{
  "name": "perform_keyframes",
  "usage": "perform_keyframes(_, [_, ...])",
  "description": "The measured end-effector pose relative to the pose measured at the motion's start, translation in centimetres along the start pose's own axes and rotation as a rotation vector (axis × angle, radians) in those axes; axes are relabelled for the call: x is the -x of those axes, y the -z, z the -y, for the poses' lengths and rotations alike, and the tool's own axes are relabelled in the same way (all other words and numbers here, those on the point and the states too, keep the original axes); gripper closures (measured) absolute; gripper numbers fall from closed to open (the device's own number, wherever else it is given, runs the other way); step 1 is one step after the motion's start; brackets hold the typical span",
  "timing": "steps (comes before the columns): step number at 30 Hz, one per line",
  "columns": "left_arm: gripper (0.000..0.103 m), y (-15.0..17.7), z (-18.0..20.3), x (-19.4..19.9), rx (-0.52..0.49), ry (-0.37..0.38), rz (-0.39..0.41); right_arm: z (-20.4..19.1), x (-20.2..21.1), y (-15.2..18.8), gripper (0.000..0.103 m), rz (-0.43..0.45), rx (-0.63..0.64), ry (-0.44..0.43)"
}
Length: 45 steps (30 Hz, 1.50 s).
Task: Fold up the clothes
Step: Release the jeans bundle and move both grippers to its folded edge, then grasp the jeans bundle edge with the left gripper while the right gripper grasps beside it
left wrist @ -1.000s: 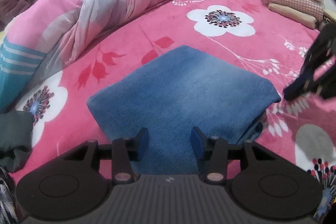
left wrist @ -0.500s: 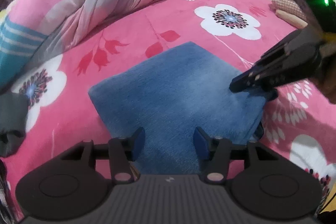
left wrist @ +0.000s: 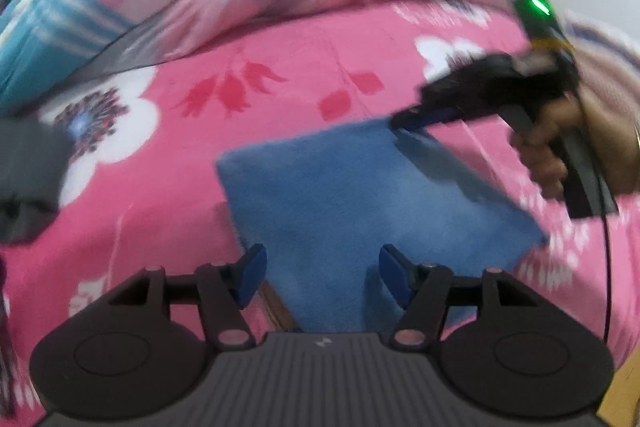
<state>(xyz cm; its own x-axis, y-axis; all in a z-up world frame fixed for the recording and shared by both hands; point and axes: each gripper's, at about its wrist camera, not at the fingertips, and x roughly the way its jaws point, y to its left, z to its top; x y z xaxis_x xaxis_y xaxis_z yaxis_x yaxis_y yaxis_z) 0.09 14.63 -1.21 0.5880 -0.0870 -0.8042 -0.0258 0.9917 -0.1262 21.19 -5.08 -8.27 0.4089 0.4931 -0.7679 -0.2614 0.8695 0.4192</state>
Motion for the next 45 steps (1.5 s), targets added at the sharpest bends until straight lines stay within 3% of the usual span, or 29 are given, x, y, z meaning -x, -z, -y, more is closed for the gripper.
perform_keyframes(2, [0.039, -0.4, -1.6, 0.2, 0.097, 0.015, -0.007, 0.4, 1.5, -0.1, 0.074, 0.021, -0.037, -0.03])
perform_keyframes(5, [0.037, -1.3, -3.9, -0.7, 0.244, 0.023, -0.08, 1.9, 3.2, 0.3, 0.055, 0.003, -0.107, -0.06])
perform_keyframes(9, [0.037, -2.0, -5.5, -3.0, 0.372, -0.003, -0.225, 4.9, 3.8, 1.3, 0.045, -0.039, -0.244, -0.068])
perform_keyframes(13, [0.034, -2.2, -5.3, -4.8, 0.415, -0.038, -0.339, 7.4, 2.2, 2.2, 0.044, -0.096, -0.411, -0.124])
perform_keyframes(19, [0.021, -2.4, -4.8, -5.9, 0.43, -0.086, -0.413, 8.1, 0.4, 2.1, 0.023, -0.157, -0.44, -0.248])
perform_keyframes(26, [0.019, -2.8, -4.2, -6.1, 0.42, -0.123, -0.433, 8.5, 0.8, 3.3, 0.022, -0.264, -0.439, -0.356])
perform_keyframes(33, [0.018, -3.5, -3.2, -6.2, 0.371, -0.169, -0.446, 8.5, 0.4, 3.4, 0.017, -0.255, -0.452, -0.368])
perform_keyframes(45, [0.018, -4.3, -1.4, -6.3, 0.269, -0.24, -0.443, 8.2, 0.4, 3.6, 0.017, -0.236, -0.413, -0.37])
